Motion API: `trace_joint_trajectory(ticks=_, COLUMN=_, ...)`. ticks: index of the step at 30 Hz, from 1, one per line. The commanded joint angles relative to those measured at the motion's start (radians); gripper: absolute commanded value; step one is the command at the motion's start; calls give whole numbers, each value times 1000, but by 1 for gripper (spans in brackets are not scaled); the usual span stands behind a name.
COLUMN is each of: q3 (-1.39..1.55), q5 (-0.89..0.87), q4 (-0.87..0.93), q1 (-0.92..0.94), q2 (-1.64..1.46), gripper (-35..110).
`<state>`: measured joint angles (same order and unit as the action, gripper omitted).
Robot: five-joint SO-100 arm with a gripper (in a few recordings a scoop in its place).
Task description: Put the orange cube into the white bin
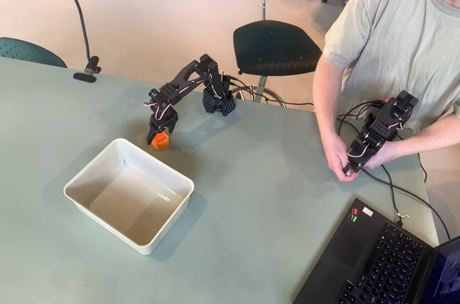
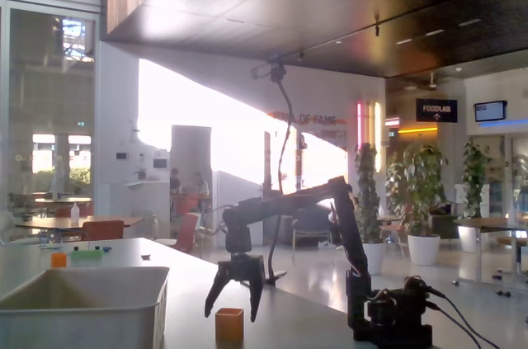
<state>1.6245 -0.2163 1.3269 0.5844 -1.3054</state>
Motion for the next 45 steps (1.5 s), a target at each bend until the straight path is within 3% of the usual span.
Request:
trace_joint_trajectory(ticks=1, q3=-26, q5=-3, q4=-3, q1=6, q2=8, gripper=56)
trace_joint_trajectory(ticks=27, q3=-32, q5=2, q4=-29, q1=8, q2=80, gripper=54)
trace_joint_trajectory(ticks=36, q3=-32, q5=6, q4=-38, q1=8, q2=75, gripper=41)
trace_joint_trajectory(ticks=45, q3=-32, q5=2, q4=-38, q1=8, q2=69, gripper=36)
